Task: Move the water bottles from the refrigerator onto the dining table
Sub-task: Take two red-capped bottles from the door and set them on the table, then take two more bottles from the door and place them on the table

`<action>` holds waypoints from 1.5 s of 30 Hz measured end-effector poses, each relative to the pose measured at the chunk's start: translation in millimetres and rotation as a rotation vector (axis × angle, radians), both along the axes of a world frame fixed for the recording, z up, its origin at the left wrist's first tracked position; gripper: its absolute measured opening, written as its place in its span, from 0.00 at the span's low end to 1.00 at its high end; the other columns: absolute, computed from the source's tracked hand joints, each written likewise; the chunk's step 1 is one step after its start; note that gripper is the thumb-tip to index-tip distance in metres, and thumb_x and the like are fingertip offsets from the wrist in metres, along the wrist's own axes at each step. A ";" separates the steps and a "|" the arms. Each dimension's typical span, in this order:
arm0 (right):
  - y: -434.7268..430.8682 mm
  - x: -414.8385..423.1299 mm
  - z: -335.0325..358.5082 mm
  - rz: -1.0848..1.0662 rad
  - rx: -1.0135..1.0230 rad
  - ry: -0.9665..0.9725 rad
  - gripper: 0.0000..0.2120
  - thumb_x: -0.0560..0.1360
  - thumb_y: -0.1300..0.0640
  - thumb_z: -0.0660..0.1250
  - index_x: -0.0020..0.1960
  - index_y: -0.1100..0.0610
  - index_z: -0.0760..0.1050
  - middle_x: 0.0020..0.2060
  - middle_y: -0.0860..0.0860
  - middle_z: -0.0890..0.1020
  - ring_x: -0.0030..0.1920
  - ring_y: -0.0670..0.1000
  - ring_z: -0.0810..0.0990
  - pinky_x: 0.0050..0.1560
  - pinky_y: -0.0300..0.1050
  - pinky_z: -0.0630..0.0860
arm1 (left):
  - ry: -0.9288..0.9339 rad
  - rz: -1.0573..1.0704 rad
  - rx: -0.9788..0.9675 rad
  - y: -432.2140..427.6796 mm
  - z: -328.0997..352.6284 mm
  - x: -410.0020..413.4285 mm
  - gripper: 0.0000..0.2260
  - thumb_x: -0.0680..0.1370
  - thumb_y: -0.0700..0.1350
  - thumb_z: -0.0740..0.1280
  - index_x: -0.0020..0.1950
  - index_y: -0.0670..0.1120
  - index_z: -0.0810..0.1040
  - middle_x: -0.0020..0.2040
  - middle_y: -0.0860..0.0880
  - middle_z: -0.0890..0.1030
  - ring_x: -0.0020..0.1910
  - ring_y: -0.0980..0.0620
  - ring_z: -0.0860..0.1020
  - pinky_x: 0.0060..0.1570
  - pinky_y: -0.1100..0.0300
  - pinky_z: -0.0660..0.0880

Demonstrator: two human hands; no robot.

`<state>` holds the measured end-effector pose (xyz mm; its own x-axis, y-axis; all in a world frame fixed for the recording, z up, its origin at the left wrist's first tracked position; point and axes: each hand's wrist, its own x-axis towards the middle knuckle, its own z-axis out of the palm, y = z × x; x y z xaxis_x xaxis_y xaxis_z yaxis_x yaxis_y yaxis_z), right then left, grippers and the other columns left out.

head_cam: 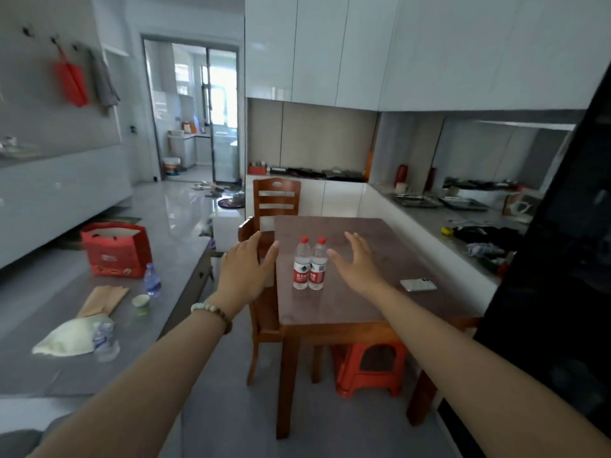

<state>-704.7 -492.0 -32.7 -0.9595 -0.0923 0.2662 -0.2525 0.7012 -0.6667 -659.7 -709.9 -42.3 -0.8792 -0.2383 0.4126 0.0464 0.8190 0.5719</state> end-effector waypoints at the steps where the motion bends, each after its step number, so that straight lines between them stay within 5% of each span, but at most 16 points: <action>1: -0.1 17.7 5.7 0.006 -0.012 0.015 0.33 0.76 0.39 0.58 0.76 0.48 0.53 0.78 0.48 0.51 0.77 0.51 0.49 0.74 0.58 0.53 | 0.015 0.003 -0.025 -1.6 6.4 15.3 0.37 0.73 0.71 0.45 0.69 0.46 0.69 0.62 0.43 0.78 0.61 0.42 0.75 0.61 0.44 0.71; 5: 6.3 86.0 23.0 -0.045 -0.079 0.078 0.33 0.75 0.38 0.59 0.76 0.46 0.53 0.77 0.47 0.51 0.77 0.54 0.50 0.74 0.59 0.55 | 0.065 0.000 -0.055 -5.3 18.9 75.5 0.32 0.78 0.64 0.51 0.72 0.43 0.66 0.69 0.41 0.72 0.68 0.40 0.69 0.68 0.45 0.64; 12: 25.5 232.3 37.0 -0.130 -0.101 0.167 0.33 0.75 0.38 0.60 0.75 0.45 0.54 0.77 0.45 0.53 0.76 0.51 0.53 0.74 0.56 0.57 | 0.131 -0.136 -0.003 18.7 23.6 188.0 0.30 0.77 0.64 0.51 0.69 0.45 0.70 0.63 0.42 0.77 0.62 0.43 0.75 0.63 0.45 0.70; 20: 88.9 381.4 113.5 -0.086 -0.039 0.427 0.31 0.76 0.40 0.62 0.75 0.45 0.56 0.76 0.43 0.56 0.75 0.43 0.52 0.73 0.48 0.58 | 0.294 -0.310 0.029 113.2 88.8 276.1 0.27 0.80 0.59 0.54 0.73 0.43 0.63 0.72 0.43 0.68 0.72 0.44 0.65 0.71 0.48 0.60; 24: 141.0 452.0 150.3 -0.084 0.042 0.533 0.30 0.77 0.45 0.63 0.75 0.45 0.56 0.76 0.43 0.57 0.75 0.42 0.53 0.72 0.40 0.52 | 0.419 -0.403 -0.004 165.3 126.7 316.5 0.25 0.80 0.56 0.55 0.72 0.42 0.64 0.72 0.42 0.68 0.72 0.45 0.64 0.70 0.49 0.60; 34: 344.6 575.6 200.4 -0.230 0.119 0.590 0.29 0.76 0.47 0.64 0.74 0.45 0.58 0.75 0.44 0.60 0.73 0.45 0.60 0.71 0.43 0.59 | 0.569 -0.584 0.024 349.9 179.9 422.7 0.27 0.80 0.59 0.53 0.74 0.46 0.62 0.74 0.46 0.64 0.73 0.49 0.60 0.72 0.53 0.57; 36: 378.5 590.0 207.3 -0.262 0.135 0.576 0.29 0.76 0.46 0.64 0.73 0.44 0.57 0.75 0.44 0.59 0.70 0.44 0.63 0.68 0.36 0.62 | 0.590 -0.637 0.012 381.9 182.7 434.2 0.28 0.79 0.61 0.53 0.73 0.46 0.62 0.74 0.47 0.65 0.73 0.50 0.61 0.70 0.57 0.56; 42: 449.3 601.5 209.0 -0.342 0.107 0.530 0.29 0.75 0.45 0.64 0.73 0.44 0.57 0.74 0.44 0.61 0.72 0.46 0.61 0.65 0.40 0.58 | 0.453 -0.807 0.059 469.3 188.4 442.7 0.28 0.77 0.61 0.60 0.73 0.49 0.63 0.73 0.51 0.66 0.71 0.52 0.63 0.68 0.60 0.59; 45: 472.1 595.5 205.2 -0.372 0.100 0.521 0.29 0.75 0.46 0.64 0.73 0.45 0.59 0.74 0.45 0.61 0.72 0.47 0.62 0.64 0.41 0.60 | 0.188 -0.928 0.302 507.8 189.3 438.8 0.27 0.76 0.58 0.63 0.73 0.51 0.63 0.72 0.51 0.66 0.68 0.53 0.67 0.62 0.60 0.64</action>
